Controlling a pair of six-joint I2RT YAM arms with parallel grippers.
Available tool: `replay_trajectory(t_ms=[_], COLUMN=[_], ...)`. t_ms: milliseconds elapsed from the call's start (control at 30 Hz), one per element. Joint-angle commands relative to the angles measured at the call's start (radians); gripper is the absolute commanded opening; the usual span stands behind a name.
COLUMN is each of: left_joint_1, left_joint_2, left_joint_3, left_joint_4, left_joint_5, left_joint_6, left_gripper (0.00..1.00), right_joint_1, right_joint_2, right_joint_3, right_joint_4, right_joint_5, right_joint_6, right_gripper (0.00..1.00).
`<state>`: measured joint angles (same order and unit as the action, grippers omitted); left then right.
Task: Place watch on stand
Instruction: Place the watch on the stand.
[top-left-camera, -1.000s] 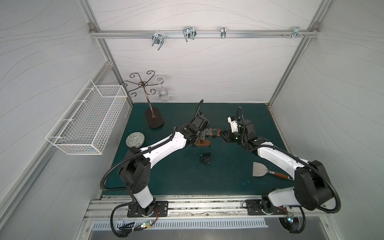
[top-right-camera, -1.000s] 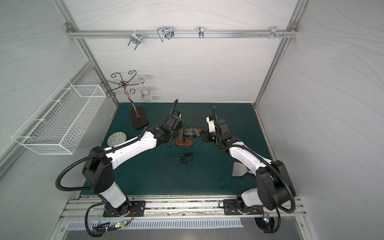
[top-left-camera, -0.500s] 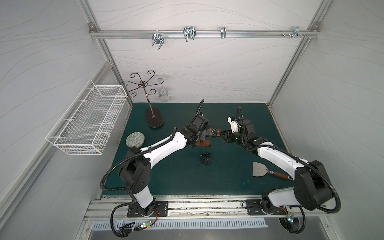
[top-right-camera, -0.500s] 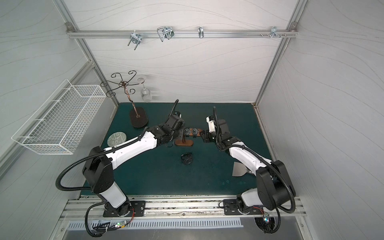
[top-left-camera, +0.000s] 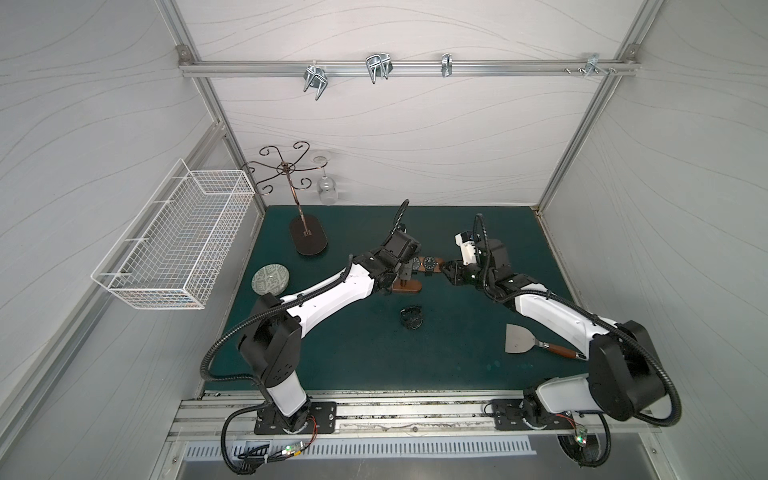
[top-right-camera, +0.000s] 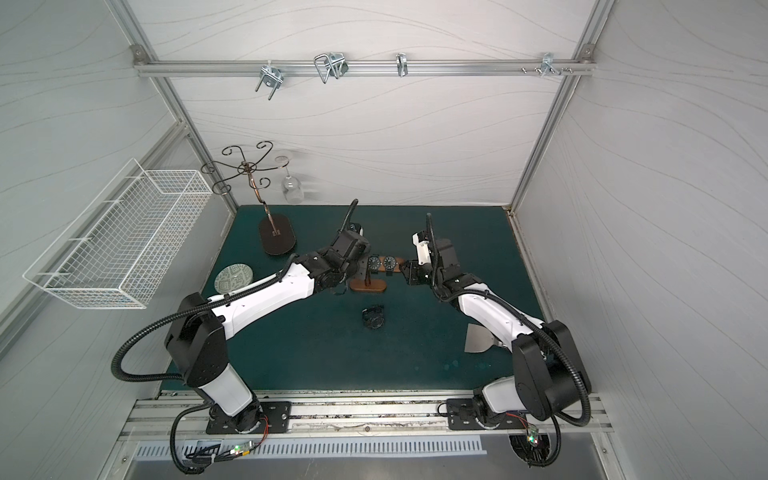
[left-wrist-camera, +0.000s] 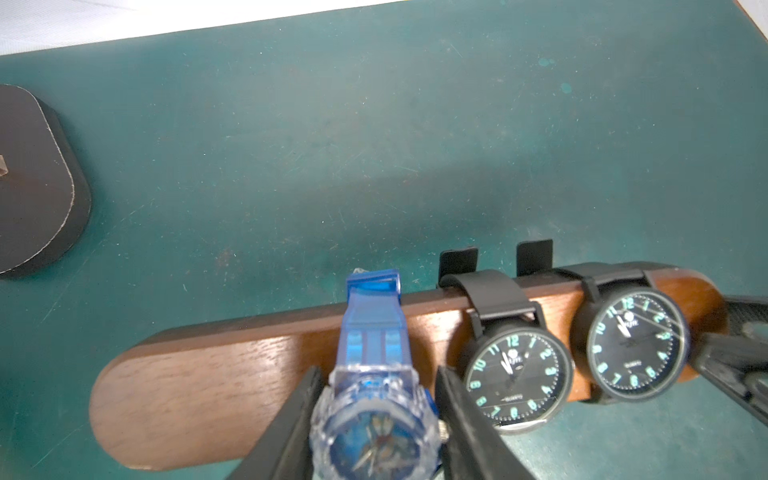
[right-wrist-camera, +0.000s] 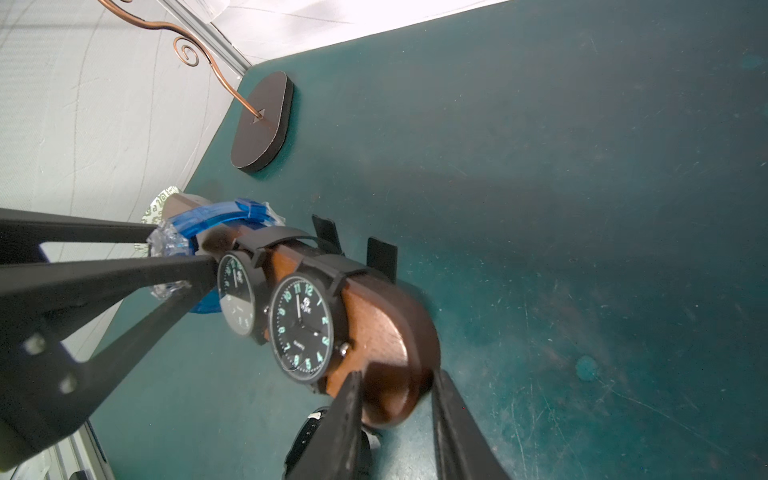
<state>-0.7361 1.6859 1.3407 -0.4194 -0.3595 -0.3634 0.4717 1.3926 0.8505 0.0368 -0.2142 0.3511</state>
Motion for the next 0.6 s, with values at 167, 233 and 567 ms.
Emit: replay_trajectory(t_ms=[167,233,567], left_joint_1=[-0.01,-0.011,-0.011], left_joint_2=[0.008,0.008,0.009], left_joint_3=[0.039,0.038,0.033], left_joint_4=[0.011,0.011,-0.007], left_joint_5=[-0.032,-0.032,-0.061], left_joint_6=[-0.014,-0.014,-0.006], left_gripper=[0.48,0.48,0.48], right_joint_1=[0.008,0.008,0.012], right_joint_2=[0.001,0.0,0.005], right_joint_3=[0.015,0.015,0.016], right_joint_4=[-0.004,-0.004,-0.003], right_joint_5=[-0.007,-0.007,-0.009], right_joint_6=[-0.007,-0.01,-0.008], right_gripper=[0.31,0.3,0.31])
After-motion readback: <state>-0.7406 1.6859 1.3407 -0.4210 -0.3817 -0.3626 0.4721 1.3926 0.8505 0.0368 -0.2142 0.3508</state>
